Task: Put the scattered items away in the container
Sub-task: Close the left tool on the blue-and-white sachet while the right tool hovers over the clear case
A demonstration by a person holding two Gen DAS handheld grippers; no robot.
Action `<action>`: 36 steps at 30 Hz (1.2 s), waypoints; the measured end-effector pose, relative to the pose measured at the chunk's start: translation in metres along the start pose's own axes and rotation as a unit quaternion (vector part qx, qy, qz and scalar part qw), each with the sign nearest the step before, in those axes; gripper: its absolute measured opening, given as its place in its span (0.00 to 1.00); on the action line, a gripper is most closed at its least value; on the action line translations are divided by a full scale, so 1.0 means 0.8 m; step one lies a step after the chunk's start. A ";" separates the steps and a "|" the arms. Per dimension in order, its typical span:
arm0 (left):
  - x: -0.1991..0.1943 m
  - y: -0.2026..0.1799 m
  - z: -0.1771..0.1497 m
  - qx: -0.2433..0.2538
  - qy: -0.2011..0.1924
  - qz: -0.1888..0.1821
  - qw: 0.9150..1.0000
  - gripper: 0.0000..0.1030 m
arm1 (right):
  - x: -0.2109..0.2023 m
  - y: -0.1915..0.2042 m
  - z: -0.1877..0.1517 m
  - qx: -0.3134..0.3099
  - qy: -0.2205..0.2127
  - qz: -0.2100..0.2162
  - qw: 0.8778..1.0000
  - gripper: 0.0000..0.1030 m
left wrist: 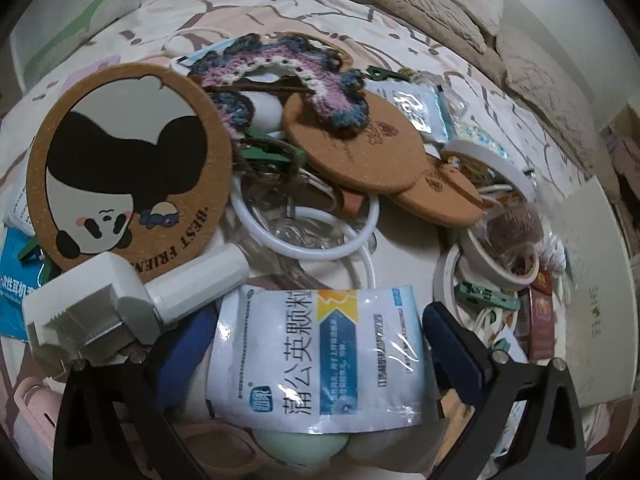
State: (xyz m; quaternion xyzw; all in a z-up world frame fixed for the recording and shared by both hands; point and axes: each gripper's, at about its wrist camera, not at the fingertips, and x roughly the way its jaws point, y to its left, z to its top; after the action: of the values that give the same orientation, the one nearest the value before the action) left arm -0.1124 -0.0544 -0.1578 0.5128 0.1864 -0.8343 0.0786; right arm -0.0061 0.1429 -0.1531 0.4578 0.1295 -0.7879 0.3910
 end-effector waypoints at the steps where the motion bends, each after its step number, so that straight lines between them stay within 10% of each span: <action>1: 0.000 -0.001 0.000 0.003 0.000 0.002 1.000 1.00 | 0.001 0.000 0.000 -0.001 -0.002 -0.004 1.000 1.00; 11: -0.004 0.012 0.004 -0.022 -0.001 -0.037 0.999 0.99 | 0.008 0.001 -0.002 0.001 -0.008 -0.030 1.000 1.00; 24: -0.001 -0.006 -0.010 0.021 -0.013 0.003 1.000 0.97 | 0.009 0.006 0.004 -0.003 -0.004 -0.070 0.998 1.00; 36: -0.001 -0.015 -0.013 0.045 -0.020 0.012 0.999 0.90 | 0.000 0.007 0.000 -0.011 -0.016 -0.084 0.996 0.80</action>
State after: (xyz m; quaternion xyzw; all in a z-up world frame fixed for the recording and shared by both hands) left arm -0.1072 -0.0396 -0.1583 0.5010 0.1412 -0.8510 0.0694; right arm -0.0019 0.1391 -0.1522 0.4282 0.1704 -0.8237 0.3303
